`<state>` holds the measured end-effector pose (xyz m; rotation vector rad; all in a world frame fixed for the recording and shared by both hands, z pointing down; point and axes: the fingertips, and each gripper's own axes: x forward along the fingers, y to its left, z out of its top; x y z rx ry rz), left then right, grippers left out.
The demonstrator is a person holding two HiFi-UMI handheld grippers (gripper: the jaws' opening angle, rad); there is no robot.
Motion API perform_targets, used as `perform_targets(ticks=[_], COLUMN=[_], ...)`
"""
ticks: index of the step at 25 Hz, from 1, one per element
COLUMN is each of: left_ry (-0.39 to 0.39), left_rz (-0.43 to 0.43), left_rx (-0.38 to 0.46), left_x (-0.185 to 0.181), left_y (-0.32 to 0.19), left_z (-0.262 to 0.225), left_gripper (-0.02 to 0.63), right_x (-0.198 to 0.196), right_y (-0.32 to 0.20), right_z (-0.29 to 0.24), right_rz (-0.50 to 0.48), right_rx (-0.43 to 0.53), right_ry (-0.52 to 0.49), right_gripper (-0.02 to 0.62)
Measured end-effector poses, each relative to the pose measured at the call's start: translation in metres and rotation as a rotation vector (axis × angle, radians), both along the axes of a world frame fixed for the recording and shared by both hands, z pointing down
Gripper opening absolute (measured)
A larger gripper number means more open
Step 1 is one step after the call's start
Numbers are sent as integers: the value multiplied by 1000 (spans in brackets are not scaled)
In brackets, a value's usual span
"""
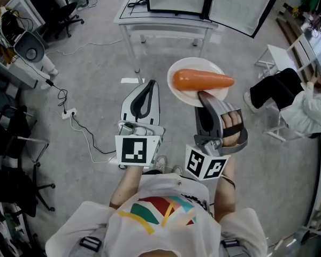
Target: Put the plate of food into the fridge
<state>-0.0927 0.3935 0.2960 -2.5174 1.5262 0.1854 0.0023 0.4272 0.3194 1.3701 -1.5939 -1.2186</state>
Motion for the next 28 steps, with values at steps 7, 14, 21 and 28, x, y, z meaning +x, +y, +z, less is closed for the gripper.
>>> perform_targets(ticks=[7, 14, 21, 28], left_ry=[-3, 2, 22, 28], left_rz=[-26, -42, -75, -77], left_rx=[5, -9, -22, -34], left_x=[-4, 9, 17, 17], left_y=[8, 20, 37, 23], left_z=[-2, 8, 17, 22], left_gripper=[6, 6, 6, 6], right_x=[3, 19, 35, 44], right_y=[5, 15, 29, 22], right_z=[-1, 0, 4, 8], right_rz=[-15, -43, -61, -51], right_rx=[4, 11, 9, 7], right_ry=[1, -10, 11, 1], right_gripper=[29, 29, 29, 30])
